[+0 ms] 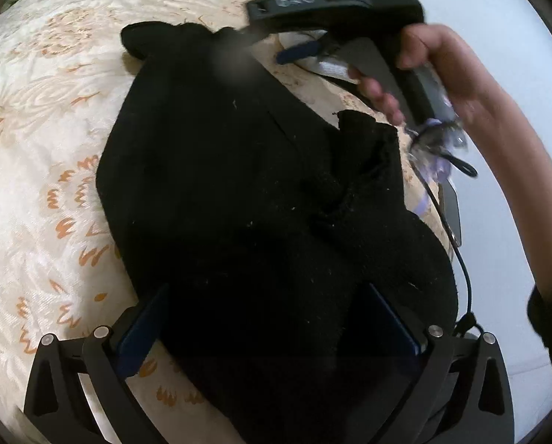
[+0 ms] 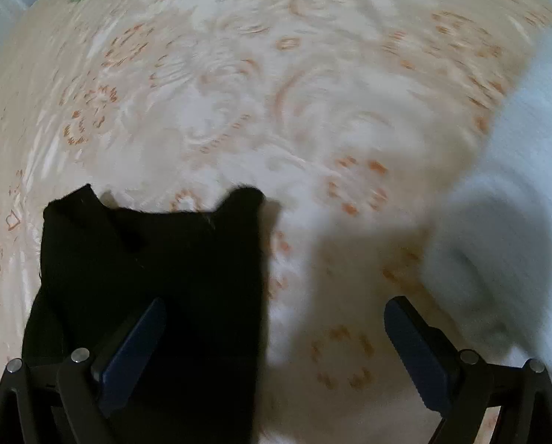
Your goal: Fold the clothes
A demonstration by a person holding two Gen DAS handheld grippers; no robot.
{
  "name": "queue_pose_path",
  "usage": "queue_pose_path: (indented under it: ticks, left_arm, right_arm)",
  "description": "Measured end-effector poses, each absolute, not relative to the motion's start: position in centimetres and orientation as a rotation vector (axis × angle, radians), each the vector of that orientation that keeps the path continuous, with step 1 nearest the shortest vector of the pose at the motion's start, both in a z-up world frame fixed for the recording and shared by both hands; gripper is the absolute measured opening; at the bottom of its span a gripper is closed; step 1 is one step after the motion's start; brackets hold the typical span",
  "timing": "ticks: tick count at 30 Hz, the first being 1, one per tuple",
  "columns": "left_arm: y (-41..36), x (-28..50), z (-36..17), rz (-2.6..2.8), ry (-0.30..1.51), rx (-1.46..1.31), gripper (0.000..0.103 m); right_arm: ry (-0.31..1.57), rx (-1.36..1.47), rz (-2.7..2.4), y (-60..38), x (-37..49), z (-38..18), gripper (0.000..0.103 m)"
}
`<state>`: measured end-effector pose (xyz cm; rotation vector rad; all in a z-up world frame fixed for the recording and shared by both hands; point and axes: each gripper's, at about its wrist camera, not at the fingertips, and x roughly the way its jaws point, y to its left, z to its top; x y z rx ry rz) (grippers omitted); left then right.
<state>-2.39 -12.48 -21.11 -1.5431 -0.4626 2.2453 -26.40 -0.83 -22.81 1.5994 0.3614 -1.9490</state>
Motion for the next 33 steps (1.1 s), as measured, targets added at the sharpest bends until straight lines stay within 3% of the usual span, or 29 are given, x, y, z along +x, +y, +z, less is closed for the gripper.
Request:
queue_pose_path:
  ticks: [3, 5, 6, 7, 10, 19, 33]
  left_arm:
    - [-12.6, -2.5, -21.2, 2.239, -0.469, -1.531, 0.103]
    - [-12.6, -2.4, -21.2, 2.241, -0.476, -1.524, 0.103]
    - [-12.5, -2.3, -21.2, 2.249, -0.474, -1.521, 0.103]
    - [-12.4, -2.2, -21.1, 2.258, -0.468, -1.519, 0.103]
    - [-12.1, -2.0, -20.9, 2.277, -0.441, -1.526, 0.103]
    - [-12.1, -1.7, -20.7, 2.282, -0.433, -1.573, 0.103]
    - [-11.6, -1.0, -19.2, 2.299, -0.351, -1.684, 0.103]
  right_arm:
    - [0.392, 1.602, -1.916, -2.4, -26.5, -23.6, 0.097]
    - [0.410, 1.595, -1.899, -3.1, -26.3, -23.9, 0.085]
    - [0.414, 1.588, -1.891, -3.4, -26.0, -23.9, 0.069]
    - [0.401, 1.575, -1.883, -3.5, -25.8, -23.6, 0.040]
    - [0.420, 1.528, -1.910, -3.9, -24.6, -22.0, 0.016]
    - [0.402, 1.408, -1.960, -3.1, -21.4, -15.5, 0.012]
    - [0.307, 1.246, -1.901, 2.9, -9.1, -7.6, 0.012]
